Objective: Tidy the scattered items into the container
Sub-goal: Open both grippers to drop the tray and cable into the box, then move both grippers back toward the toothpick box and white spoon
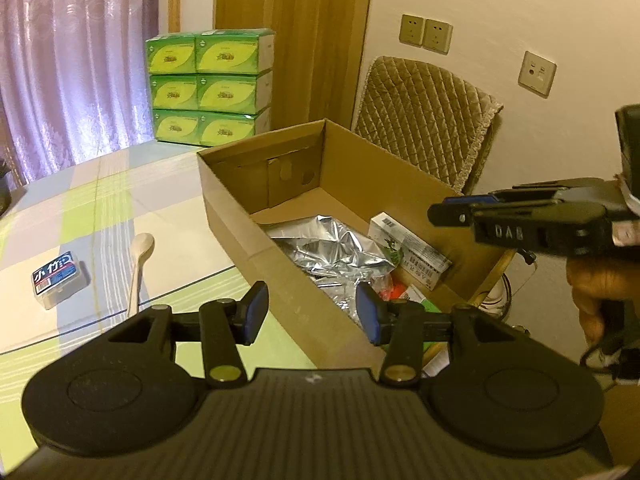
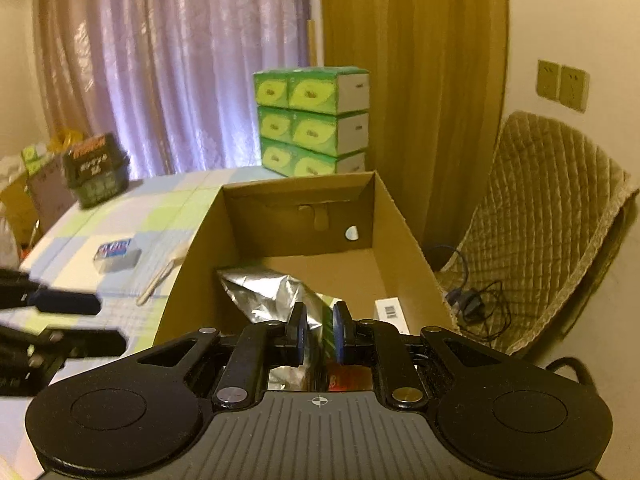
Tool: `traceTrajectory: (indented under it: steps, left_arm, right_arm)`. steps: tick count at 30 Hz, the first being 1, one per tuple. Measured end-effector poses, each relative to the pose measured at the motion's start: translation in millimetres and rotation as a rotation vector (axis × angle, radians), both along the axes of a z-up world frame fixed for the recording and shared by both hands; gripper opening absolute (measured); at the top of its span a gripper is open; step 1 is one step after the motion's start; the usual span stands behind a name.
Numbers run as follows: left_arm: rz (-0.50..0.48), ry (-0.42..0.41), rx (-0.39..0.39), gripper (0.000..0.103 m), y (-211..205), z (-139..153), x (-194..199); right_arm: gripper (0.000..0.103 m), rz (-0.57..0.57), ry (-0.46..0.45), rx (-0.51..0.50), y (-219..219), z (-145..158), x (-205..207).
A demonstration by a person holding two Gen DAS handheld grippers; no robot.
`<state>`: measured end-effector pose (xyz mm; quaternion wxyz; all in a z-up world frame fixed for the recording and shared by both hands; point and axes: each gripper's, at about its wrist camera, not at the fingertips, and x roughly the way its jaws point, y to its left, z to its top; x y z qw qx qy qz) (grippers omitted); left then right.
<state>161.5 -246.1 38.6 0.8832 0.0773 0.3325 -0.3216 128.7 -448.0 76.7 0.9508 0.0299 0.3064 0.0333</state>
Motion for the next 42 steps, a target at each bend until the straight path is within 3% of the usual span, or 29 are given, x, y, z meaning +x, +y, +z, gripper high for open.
traceTrajectory:
  steps: [2, 3, 4, 5, 6, 13, 23, 30, 40, 41, 42]
  left_arm:
    - [0.011, 0.0, -0.003, 0.045, 5.5, -1.3, -0.8]
    - [0.018, 0.001, -0.005, 0.045, 8.8, -2.2, -1.1]
    - [0.024, 0.004, -0.007, 0.046, 12.1, -3.2, -1.1]
    - [0.031, 0.007, -0.008, 0.046, 15.8, -4.6, -0.9]
    - [0.037, 0.01, -0.008, 0.046, 19.4, -6.0, -0.8]
    - [0.092, 0.025, -0.004, 0.054, 55.9, -17.3, -6.6]
    - [0.211, 0.021, 0.028, 0.063, 131.5, -24.9, -11.5]
    - [0.298, 0.009, 0.043, 0.082, 178.3, -24.9, -16.7]
    - [0.363, 0.023, 0.054, 0.095, 220.4, -34.5, -19.2]
    - [0.365, 0.026, 0.057, 0.095, 223.3, -36.2, -18.5]
    - [0.367, 0.03, 0.06, 0.096, 226.2, -38.1, -17.5]
  right_arm:
    - [0.018, -0.016, -0.009, 0.015, -4.3, 1.8, -1.2]
    - [0.025, -0.023, -0.012, 0.018, -5.6, 2.6, -3.0]
    - [0.035, -0.031, -0.015, 0.02, -6.3, 3.1, -5.7]
    - [0.059, -0.037, -0.02, 0.024, -6.6, 3.5, -9.0]
    - [0.065, -0.037, -0.025, 0.029, -6.4, 4.0, -12.6]
    - [0.065, 0.006, -0.027, 0.047, 16.4, 8.9, -29.2]
    - [0.065, 0.157, -0.031, 0.02, 90.9, 21.8, -27.2]
    - [0.065, 0.249, -0.008, 0.006, 139.6, 15.8, -23.9]
    - [0.066, 0.331, 0.026, -0.037, 183.5, 5.6, -15.7]
    - [0.074, 0.337, 0.029, -0.041, 187.2, 4.0, -13.8]
    - [0.094, 0.339, 0.028, -0.045, 190.3, 2.6, -12.9]
